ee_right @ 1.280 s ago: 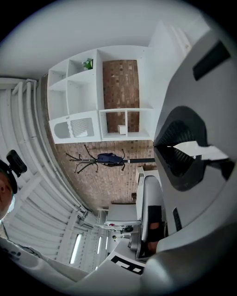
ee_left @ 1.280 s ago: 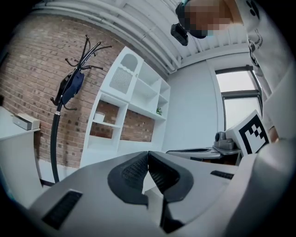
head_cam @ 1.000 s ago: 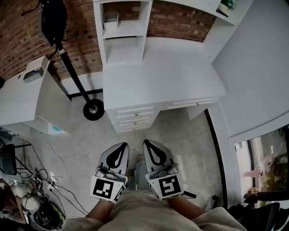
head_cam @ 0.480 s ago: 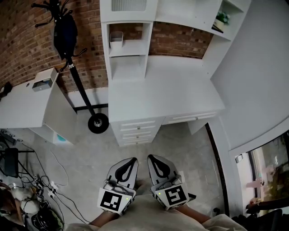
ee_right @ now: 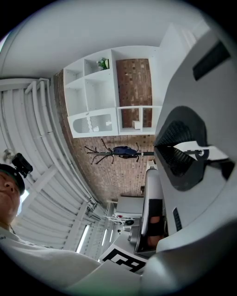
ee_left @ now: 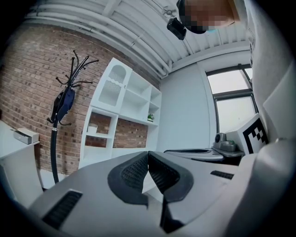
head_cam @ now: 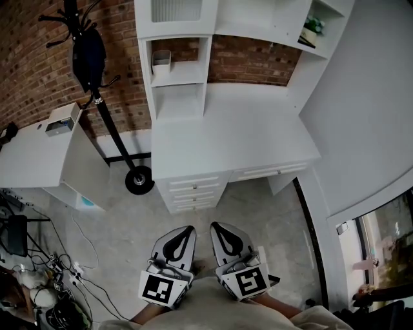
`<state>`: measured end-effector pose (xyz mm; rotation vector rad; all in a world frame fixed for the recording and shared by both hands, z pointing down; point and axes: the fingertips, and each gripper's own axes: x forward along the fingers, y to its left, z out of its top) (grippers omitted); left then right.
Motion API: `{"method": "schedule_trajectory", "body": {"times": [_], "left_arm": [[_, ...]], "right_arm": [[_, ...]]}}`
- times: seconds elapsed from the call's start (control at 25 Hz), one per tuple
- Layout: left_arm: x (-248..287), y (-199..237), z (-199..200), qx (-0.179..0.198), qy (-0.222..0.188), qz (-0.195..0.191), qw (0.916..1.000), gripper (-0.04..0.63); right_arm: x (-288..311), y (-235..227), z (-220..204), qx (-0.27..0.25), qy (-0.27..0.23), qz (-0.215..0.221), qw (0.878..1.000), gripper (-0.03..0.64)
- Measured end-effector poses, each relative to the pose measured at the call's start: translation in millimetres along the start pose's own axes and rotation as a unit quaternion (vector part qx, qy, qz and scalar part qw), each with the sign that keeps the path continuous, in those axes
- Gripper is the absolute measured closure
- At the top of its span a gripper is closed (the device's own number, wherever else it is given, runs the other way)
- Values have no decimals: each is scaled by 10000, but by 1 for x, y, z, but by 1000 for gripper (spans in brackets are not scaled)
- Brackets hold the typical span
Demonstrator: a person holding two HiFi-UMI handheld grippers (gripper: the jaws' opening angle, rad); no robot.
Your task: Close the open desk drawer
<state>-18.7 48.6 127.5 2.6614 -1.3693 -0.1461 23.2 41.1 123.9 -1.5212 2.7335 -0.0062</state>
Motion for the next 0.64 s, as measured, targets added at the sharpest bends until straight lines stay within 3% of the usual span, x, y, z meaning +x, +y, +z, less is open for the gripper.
{"method": "schedule_trajectory", "body": {"times": [0.4,0.64], "left_arm": [[2,2,-1,14,19,225,9997,578],[-3,-2,-24,452,484,83,9978,578]], "right_arm": [[2,0,13,-90,-180,113,9997,588],[-6,-2,11,-110,-213,143,9996,588]]}}
